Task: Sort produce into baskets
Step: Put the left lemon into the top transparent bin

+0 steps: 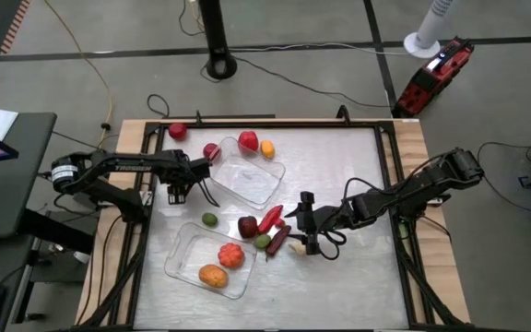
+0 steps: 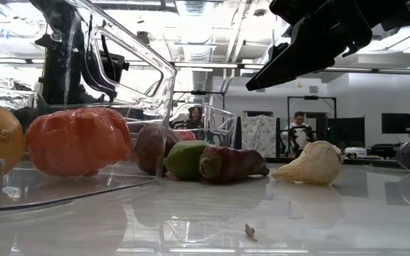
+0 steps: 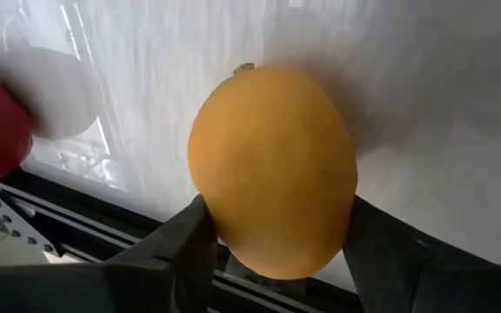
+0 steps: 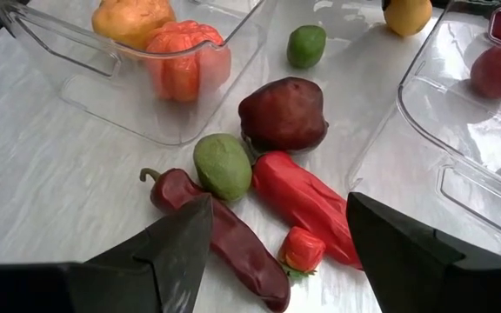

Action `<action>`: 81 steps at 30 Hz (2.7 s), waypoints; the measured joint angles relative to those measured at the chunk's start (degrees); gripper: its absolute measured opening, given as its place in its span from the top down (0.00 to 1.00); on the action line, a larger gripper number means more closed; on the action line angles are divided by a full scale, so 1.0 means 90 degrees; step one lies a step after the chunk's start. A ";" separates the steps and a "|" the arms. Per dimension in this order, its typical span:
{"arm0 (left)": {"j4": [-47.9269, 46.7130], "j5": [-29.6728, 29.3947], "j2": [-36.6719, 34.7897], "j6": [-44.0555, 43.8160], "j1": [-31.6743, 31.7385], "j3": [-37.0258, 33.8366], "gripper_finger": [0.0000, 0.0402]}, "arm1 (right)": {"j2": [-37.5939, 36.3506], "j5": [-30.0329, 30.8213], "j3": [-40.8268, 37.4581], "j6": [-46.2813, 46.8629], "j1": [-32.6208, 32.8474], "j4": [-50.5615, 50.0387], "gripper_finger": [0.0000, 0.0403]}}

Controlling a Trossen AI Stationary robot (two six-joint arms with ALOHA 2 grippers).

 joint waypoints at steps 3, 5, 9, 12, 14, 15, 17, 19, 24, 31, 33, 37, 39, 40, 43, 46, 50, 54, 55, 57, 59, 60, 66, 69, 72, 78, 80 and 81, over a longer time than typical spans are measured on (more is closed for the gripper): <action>-0.0295 0.0123 0.0000 -0.0186 0.0000 0.0267 0.51 | 0.0000 -0.0002 0.0000 0.0001 -0.0036 0.0000 0.27; -0.0670 0.0220 0.0000 -0.0355 -0.0002 0.0556 0.50 | 0.0000 0.0000 0.0000 0.0002 -0.0036 -0.0001 0.27; -0.1449 0.0767 -0.0001 -0.0809 -0.0026 0.1167 0.50 | 0.0002 -0.0002 0.0000 0.0002 -0.0036 -0.0007 0.27; -0.1845 0.1430 -0.0002 -0.1257 -0.0159 0.1531 0.50 | 0.0000 -0.0002 0.0000 0.0008 -0.0036 -0.0064 0.27; -0.1962 0.1952 -0.0002 -0.1529 -0.0336 0.1698 0.50 | -0.0004 0.0000 0.0000 0.0060 -0.0036 -0.0156 0.27; -0.1966 0.2235 -0.0011 -0.1640 -0.0449 0.1754 0.50 | -0.0034 -0.0002 0.0000 0.0090 -0.0036 -0.0228 0.27; -0.1947 0.2747 -0.0050 -0.1789 -0.0719 0.1863 0.50 | -0.0122 0.0000 0.0000 0.0155 -0.0036 -0.0296 0.27; -0.1921 0.3123 -0.0056 -0.1904 -0.1008 0.1992 0.50 | -0.0285 0.0028 0.0000 0.0215 -0.0020 -0.0405 0.27; -0.1697 0.3281 -0.0186 -0.2287 -0.1696 0.2422 0.50 | -0.0605 0.0323 0.0000 0.0289 0.0120 -0.0512 0.27; -0.1270 0.3235 -0.0381 -0.2719 -0.2403 0.2814 0.50 | -0.0612 0.0763 0.0002 0.0289 0.0312 -0.0622 0.27; -0.1183 0.3306 -0.0374 -0.2883 -0.2578 0.2872 0.50 | -0.0614 0.0831 0.0002 0.0321 0.0309 -0.0680 0.27; -0.0823 0.3520 -0.0375 -0.3205 -0.2986 0.2869 0.50 | -0.0616 0.0844 0.0002 0.0339 0.0303 -0.0679 0.27; -0.0702 0.3654 -0.0374 -0.3438 -0.3215 0.2862 0.50 | -0.0617 0.0844 0.0002 0.0351 0.0304 -0.0752 0.27; -0.0574 0.3716 -0.0374 -0.3551 -0.3326 0.2862 0.50 | -0.0617 0.0859 0.0002 0.0353 0.0307 -0.0790 0.27; -0.0244 0.3773 -0.0374 -0.3973 -0.3672 0.2862 0.48 | -0.0619 0.0974 0.0002 0.0386 0.0309 -0.0890 0.27; 0.0037 0.3719 -0.0365 -0.4355 -0.4037 0.2862 0.46 | -0.0619 0.0986 0.0002 0.0400 0.0302 -0.0932 0.27; 0.0195 0.3408 -0.0311 -0.4727 -0.4562 0.2859 0.44 | -0.0619 0.0985 0.0002 0.0432 0.0304 -0.0945 0.27; 0.0203 0.2676 -0.0311 -0.4662 -0.4870 0.2858 0.46 | -0.0619 0.0984 0.0002 0.0432 0.0304 -0.0921 0.27; 0.0202 0.2551 -0.0311 -0.4592 -0.4898 0.2857 0.47 | -0.0619 0.0984 0.0002 0.0436 0.0304 -0.0902 0.27; 0.0206 0.2179 -0.0311 -0.4374 -0.4892 0.2857 0.49 | -0.0619 0.0984 0.0002 0.0451 0.0304 -0.0881 0.27; 0.0261 0.1681 -0.0311 -0.4120 -0.4787 0.2852 0.50 | -0.0619 0.0984 0.0000 0.0452 0.0304 -0.0792 0.27; 0.0336 0.1402 -0.0311 -0.3959 -0.4690 0.2852 0.50 | -0.0619 0.0984 0.0000 0.0452 0.0304 -0.0767 0.27; 0.0703 0.0135 -0.0311 -0.2899 -0.3818 0.2852 0.46 | -0.0624 0.0984 0.0000 0.0449 0.0300 -0.0763 0.27; 0.1197 -0.0102 -0.0311 -0.2377 -0.3168 0.2733 0.45 | -0.0624 0.0981 0.0000 0.0447 0.0261 -0.0774 0.27; 0.1522 -0.0068 -0.0311 -0.2056 -0.2486 0.2604 0.45 | -0.0624 0.0981 0.0000 0.0444 0.0261 -0.0781 0.27; 0.2016 0.0724 -0.0311 -0.1770 -0.1472 0.2311 0.37 | -0.0624 0.0979 0.0000 0.0398 0.0265 -0.0801 0.27; 0.2009 0.0797 -0.0311 -0.1679 -0.1310 0.2291 0.33 | -0.0624 0.0979 0.0000 0.0398 0.0265 -0.0800 0.27; 0.2017 0.0783 -0.0311 -0.1631 -0.1256 0.2291 0.31 | -0.0624 0.0979 0.0000 0.0396 0.0265 -0.0801 0.27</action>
